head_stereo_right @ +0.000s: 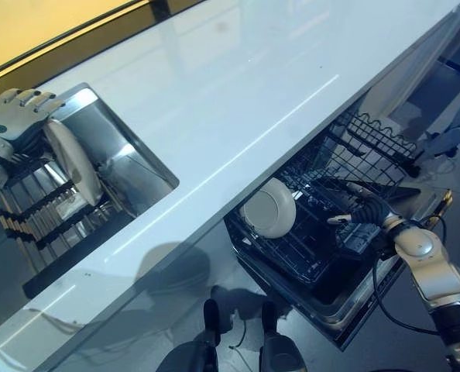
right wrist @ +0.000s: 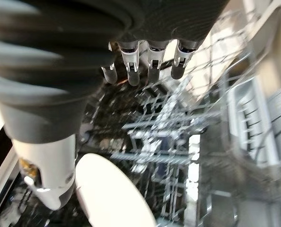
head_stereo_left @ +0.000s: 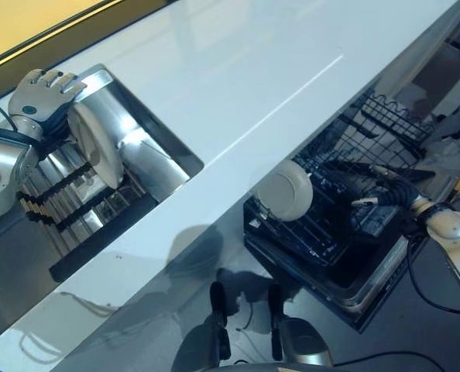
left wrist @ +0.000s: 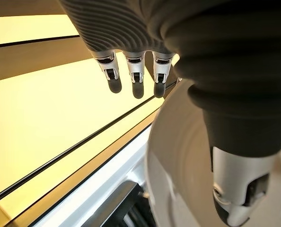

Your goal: Pick up plates and place into dishwasher.

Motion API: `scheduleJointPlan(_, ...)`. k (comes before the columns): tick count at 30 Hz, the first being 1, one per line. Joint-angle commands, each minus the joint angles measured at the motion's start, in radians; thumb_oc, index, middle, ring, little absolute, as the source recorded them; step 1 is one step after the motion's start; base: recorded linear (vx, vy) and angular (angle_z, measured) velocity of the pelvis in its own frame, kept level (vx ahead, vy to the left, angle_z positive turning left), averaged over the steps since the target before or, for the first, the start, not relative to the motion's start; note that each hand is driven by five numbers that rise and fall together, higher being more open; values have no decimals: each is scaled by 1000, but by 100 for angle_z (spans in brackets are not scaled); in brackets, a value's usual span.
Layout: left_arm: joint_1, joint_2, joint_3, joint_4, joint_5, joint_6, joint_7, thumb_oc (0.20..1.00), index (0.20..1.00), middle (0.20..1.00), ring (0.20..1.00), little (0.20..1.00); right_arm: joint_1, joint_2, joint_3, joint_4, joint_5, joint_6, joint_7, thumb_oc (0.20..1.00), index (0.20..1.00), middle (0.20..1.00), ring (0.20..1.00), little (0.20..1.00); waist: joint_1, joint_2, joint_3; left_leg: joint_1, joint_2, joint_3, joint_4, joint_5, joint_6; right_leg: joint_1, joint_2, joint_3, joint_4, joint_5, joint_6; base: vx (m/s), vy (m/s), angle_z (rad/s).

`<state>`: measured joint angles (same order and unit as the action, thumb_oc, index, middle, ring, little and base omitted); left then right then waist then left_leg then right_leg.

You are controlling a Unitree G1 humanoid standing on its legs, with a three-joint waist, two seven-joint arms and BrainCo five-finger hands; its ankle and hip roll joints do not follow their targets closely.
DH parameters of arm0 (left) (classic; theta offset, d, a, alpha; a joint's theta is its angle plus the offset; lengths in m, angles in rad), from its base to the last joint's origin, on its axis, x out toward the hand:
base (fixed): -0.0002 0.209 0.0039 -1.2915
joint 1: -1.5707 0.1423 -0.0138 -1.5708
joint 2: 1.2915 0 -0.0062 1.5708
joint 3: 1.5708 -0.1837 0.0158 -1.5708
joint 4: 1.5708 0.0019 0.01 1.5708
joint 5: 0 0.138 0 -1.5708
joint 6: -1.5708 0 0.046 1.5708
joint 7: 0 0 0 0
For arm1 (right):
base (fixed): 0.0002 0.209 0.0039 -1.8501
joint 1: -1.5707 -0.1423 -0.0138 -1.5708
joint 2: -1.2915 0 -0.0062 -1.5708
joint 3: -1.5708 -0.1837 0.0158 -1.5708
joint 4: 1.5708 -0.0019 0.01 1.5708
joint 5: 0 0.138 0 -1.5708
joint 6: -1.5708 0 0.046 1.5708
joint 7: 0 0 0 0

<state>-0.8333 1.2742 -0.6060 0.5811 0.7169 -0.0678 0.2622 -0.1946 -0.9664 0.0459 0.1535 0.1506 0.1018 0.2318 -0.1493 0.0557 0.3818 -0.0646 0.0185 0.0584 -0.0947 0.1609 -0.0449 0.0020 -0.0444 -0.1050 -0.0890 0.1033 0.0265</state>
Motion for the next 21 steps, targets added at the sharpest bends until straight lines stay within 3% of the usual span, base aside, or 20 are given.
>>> scheduleJointPlan(1,-26,68,47,35,41,-3,-4,1000,1000,1000,1000,1000,4,-54,-43,-76,2,-56,-21,1000,1000,1000,1000,1000,-15,-33,-15,53,-29,23,7,-135,5,-67,-68,39,62,-23,103,-9,15,-13)
scheduleJointPlan(7,-76,72,-19,43,36,-37,-32,1000,1000,1000,1000,1000,-34,-65,-23,-66,16,-72,-54,1000,1000,1000,1000,1000,-14,-33,-10,56,-31,25,7,-135,4,-64,-70,34,62,-21,105,2,3,-8)
scheduleJointPlan(9,-76,72,-21,42,20,-56,-19,683,683,683,683,683,-42,-67,-26,-80,10,-71,-63,1000,1000,1000,1000,1000,-13,-33,-9,55,-31,26,7,-135,4,-65,-70,33,63,-22,104,0,0,0)
scheduleJointPlan(10,-75,71,-16,43,20,-70,-10,363,363,363,363,363,-49,-64,-27,-87,0,-60,-62,1000,1000,1000,1000,1000,-12,-32,-9,55,-32,24,7,-135,3,-66,-69,33,63,-23,104,0,0,0)
scheduleJointPlan(11,-75,71,-15,43,13,-72,-10,288,288,288,288,288,-51,-64,-27,-88,-4,-54,-59,1000,1000,1000,1000,1000,-12,-31,-10,54,-32,24,7,-135,3,-66,-69,33,63,-23,104,0,0,0)
scheduleJointPlan(12,-74,73,-14,41,-3,-81,-18,304,304,304,304,304,-46,-66,-27,-90,-4,-53,-55,1000,1000,1000,1000,1000,-11,-31,-10,55,-31,24,7,-135,3,-65,-69,31,64,-24,104,0,0,0)
scheduleJointPlan(13,-74,72,-16,39,-11,-107,-28,200,200,200,200,200,-42,-67,-26,-90,-1,-56,-59,1000,1000,1000,1000,1000,-12,-30,-11,56,-31,27,7,-136,4,-64,-69,29,65,-26,104,0,0,0)
scheduleJointPlan(21,-64,91,-19,5,-39,-127,-135,200,200,200,200,200,-38,-68,-33,-99,9,-71,-71,1000,1000,1000,1000,1000,-6,-27,-19,63,-32,21,7,-136,3,-50,-67,22,55,-23,103,1,-4,0)
